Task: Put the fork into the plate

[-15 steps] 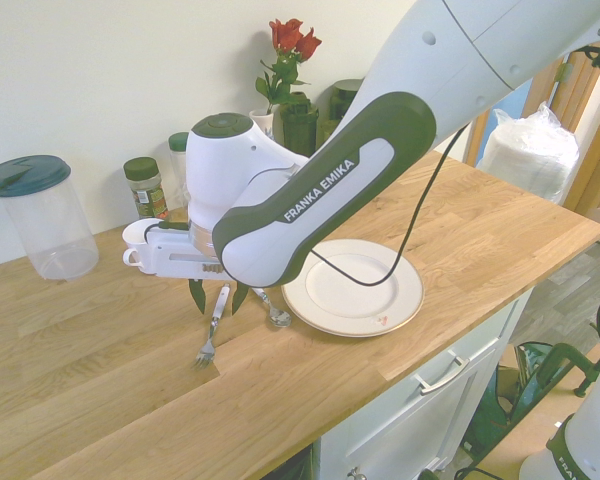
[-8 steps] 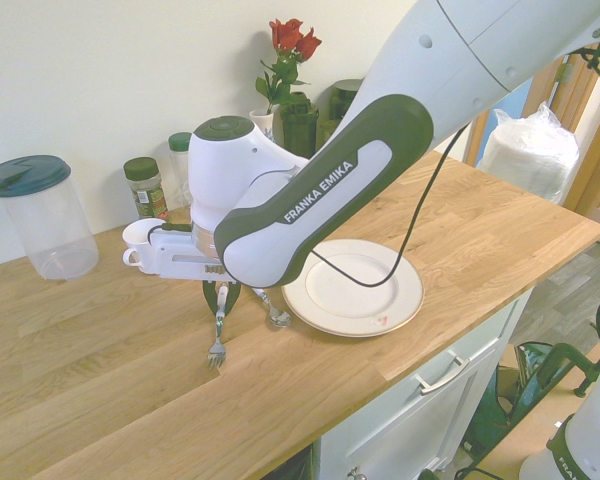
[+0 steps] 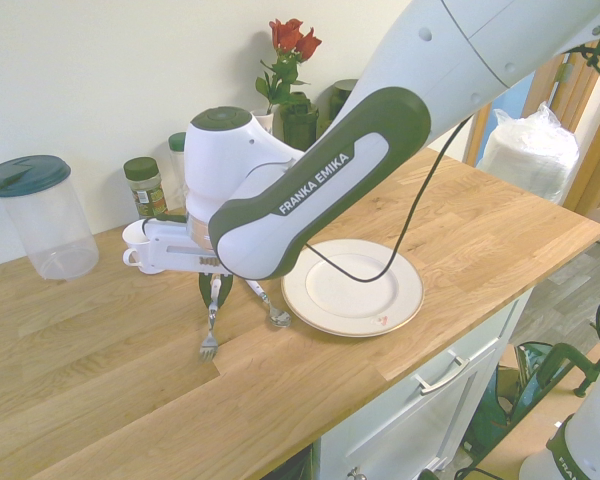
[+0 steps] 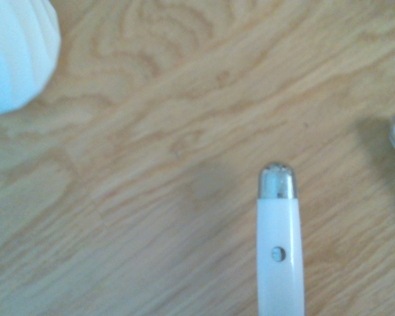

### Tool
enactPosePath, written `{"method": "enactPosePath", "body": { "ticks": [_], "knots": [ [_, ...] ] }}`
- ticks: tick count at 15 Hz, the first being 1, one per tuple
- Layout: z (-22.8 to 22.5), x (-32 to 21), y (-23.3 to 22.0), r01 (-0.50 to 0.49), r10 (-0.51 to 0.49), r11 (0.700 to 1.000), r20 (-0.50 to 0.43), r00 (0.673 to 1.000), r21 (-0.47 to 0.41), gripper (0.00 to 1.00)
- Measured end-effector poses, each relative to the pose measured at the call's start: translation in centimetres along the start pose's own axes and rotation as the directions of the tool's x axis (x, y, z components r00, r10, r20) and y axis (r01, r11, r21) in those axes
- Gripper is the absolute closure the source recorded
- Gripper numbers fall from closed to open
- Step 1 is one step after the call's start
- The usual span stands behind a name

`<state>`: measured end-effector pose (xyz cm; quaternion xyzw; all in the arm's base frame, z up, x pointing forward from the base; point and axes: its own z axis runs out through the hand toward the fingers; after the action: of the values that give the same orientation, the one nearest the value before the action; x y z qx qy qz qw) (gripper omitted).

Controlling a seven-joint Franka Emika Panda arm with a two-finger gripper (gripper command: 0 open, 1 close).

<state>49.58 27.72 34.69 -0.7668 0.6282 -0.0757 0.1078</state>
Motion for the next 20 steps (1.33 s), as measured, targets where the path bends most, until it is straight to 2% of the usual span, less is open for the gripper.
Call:
{"method": "enactPosePath", "body": {
  "ticks": [4, 8, 14, 20],
  "knots": [
    [-3.4, 2.3, -0.8, -0.019, 0.019, 1.000, -0.009, 1.000, 0.014, 1.00],
    [-7.1, 7.5, 2.0, -0.050, 0.050, 0.999, -0.044, 0.998, 0.002, 1.00],
    [-6.4, 13.6, 8.9, -0.120, 0.116, 0.992, -0.077, 0.990, -0.050, 1.00],
    [-5.8, 18.1, 12.5, -0.174, 0.166, 0.983, -0.107, 0.980, -0.062, 1.00]
  ]
}}
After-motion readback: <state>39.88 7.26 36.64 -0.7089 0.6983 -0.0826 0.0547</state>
